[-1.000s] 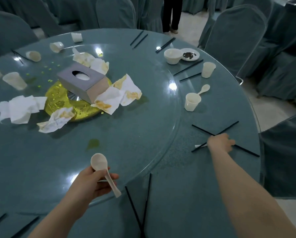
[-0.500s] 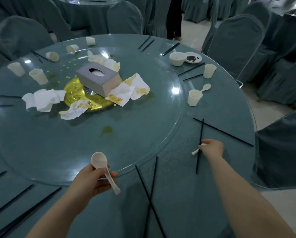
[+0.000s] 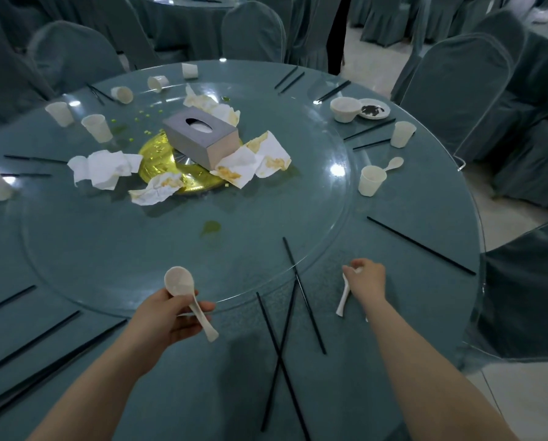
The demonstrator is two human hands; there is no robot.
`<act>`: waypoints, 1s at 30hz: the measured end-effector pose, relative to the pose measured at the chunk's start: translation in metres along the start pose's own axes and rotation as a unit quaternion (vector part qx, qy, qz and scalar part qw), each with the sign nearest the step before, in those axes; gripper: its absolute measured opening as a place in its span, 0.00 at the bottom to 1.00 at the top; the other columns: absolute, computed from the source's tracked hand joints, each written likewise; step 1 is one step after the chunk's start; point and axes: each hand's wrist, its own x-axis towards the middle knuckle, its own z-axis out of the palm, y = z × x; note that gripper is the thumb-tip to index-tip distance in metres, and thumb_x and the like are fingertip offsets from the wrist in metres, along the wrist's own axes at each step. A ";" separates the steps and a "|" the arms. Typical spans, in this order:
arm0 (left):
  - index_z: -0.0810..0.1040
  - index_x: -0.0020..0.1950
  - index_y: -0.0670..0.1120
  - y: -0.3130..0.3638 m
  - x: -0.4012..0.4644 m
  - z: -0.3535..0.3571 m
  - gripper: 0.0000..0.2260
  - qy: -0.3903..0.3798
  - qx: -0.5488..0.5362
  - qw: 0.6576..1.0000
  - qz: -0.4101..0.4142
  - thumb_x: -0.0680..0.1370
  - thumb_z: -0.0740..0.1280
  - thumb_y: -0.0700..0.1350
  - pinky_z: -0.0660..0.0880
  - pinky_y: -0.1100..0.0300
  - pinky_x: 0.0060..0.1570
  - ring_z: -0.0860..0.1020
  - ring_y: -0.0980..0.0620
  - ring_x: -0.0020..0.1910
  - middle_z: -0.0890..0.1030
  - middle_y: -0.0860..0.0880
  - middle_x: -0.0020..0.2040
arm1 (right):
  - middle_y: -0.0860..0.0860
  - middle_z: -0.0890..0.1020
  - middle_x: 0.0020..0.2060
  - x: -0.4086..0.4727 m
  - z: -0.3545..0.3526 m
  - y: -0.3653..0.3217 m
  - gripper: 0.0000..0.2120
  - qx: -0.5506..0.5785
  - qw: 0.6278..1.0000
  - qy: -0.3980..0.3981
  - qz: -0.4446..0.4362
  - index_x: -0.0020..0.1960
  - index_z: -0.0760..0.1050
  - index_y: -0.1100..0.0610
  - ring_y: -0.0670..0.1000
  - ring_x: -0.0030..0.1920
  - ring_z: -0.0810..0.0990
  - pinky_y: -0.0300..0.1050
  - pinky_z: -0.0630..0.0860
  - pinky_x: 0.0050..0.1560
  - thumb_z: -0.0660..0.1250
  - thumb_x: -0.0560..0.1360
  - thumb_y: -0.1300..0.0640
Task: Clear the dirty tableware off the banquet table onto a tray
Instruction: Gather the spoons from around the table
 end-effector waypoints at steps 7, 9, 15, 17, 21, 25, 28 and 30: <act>0.73 0.54 0.40 -0.012 0.002 -0.003 0.06 0.019 -0.008 1.000 -0.009 0.80 0.58 0.36 0.78 0.53 0.42 0.82 0.41 0.42 0.85 0.42 0.41 | 0.57 0.71 0.62 -0.019 0.018 0.005 0.18 -0.055 0.997 0.008 -0.056 0.61 0.76 0.57 0.58 0.61 0.70 0.46 0.71 0.58 0.64 0.73 0.68; 0.73 0.54 0.40 -0.019 -0.002 -0.003 0.06 0.020 -0.016 1.000 -0.014 0.80 0.59 0.36 0.78 0.52 0.45 0.82 0.41 0.43 0.85 0.41 0.42 | 0.55 0.74 0.60 -0.024 0.015 0.007 0.21 -0.033 0.997 0.006 -0.067 0.61 0.76 0.56 0.55 0.55 0.74 0.40 0.73 0.48 0.60 0.72 0.71; 0.73 0.54 0.40 -0.037 -0.022 -0.012 0.06 0.020 -0.033 0.999 -0.014 0.80 0.58 0.36 0.78 0.53 0.43 0.82 0.42 0.43 0.85 0.41 0.42 | 0.49 0.82 0.48 -0.059 0.009 0.003 0.14 0.146 0.989 -0.022 -0.029 0.51 0.74 0.52 0.48 0.43 0.82 0.44 0.78 0.41 0.57 0.77 0.68; 0.73 0.53 0.41 -0.042 -0.032 -0.018 0.06 0.017 -0.045 0.999 -0.007 0.80 0.58 0.36 0.77 0.53 0.43 0.81 0.41 0.44 0.85 0.41 0.42 | 0.50 0.83 0.44 -0.080 0.005 0.000 0.13 0.199 0.979 -0.037 -0.032 0.48 0.73 0.51 0.49 0.40 0.83 0.45 0.80 0.41 0.54 0.78 0.66; 0.73 0.53 0.42 -0.053 -0.059 -0.036 0.05 -0.001 -0.072 0.997 0.020 0.81 0.58 0.37 0.78 0.52 0.45 0.82 0.42 0.43 0.85 0.42 0.42 | 0.53 0.84 0.42 -0.132 -0.010 -0.003 0.12 0.257 0.964 -0.044 -0.042 0.48 0.73 0.53 0.52 0.38 0.84 0.43 0.78 0.38 0.54 0.76 0.67; 0.73 0.52 0.42 -0.069 -0.096 -0.053 0.05 -0.031 -0.070 0.996 0.051 0.80 0.58 0.37 0.79 0.56 0.37 0.83 0.46 0.38 0.85 0.43 0.39 | 0.53 0.85 0.40 -0.192 -0.027 -0.005 0.13 0.293 0.955 -0.048 -0.013 0.48 0.75 0.56 0.50 0.35 0.81 0.41 0.74 0.34 0.55 0.74 0.68; 0.73 0.52 0.42 -0.085 -0.124 -0.064 0.05 -0.061 -0.015 0.996 0.068 0.79 0.59 0.37 0.80 0.56 0.37 0.83 0.46 0.37 0.85 0.43 0.38 | 0.56 0.84 0.42 -0.236 -0.046 0.000 0.12 0.333 0.941 -0.054 0.012 0.46 0.76 0.60 0.51 0.35 0.79 0.41 0.74 0.34 0.56 0.75 0.70; 0.73 0.52 0.42 -0.093 -0.141 -0.068 0.05 -0.078 0.022 0.993 0.085 0.79 0.59 0.38 0.79 0.59 0.34 0.83 0.48 0.34 0.85 0.44 0.36 | 0.56 0.81 0.40 -0.263 -0.060 0.007 0.11 0.341 0.938 -0.059 0.013 0.45 0.79 0.61 0.51 0.36 0.77 0.41 0.75 0.36 0.58 0.75 0.70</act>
